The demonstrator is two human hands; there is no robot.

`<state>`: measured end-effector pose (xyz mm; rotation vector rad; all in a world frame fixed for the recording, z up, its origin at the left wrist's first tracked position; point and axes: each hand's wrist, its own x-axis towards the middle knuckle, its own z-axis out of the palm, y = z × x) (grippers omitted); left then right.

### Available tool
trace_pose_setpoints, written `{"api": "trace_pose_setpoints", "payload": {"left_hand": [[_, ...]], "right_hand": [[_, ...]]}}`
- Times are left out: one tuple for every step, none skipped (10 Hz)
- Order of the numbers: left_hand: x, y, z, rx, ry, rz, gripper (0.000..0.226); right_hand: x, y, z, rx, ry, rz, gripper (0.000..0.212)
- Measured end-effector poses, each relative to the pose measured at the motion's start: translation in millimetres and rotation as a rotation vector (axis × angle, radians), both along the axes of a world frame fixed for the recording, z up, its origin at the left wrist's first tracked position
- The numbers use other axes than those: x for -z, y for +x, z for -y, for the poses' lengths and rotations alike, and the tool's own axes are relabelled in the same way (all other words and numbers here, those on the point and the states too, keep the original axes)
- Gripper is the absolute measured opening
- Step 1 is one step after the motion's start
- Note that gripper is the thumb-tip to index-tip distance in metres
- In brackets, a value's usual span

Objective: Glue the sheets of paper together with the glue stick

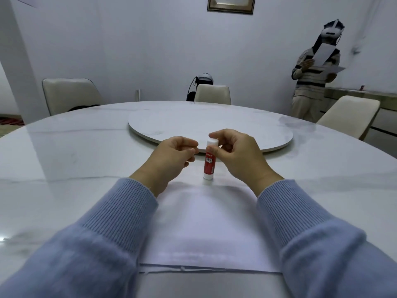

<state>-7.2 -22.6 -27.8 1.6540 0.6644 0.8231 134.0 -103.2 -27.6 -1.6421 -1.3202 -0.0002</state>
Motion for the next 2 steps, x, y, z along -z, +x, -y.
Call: {"api": "trace_pose_setpoints", "payload": {"left_hand": [[3.1, 1.3, -2.2, -0.010, 0.000, -0.011, 0.013], [3.8, 1.8, -4.9, -0.041, 0.007, -0.005, 0.012]], "right_hand": [[2.4, 2.7, -1.0, -0.004, -0.005, -0.021, 0.030], [2.2, 2.2, 1.2, -0.025, -0.004, -0.053, 0.039]]}}
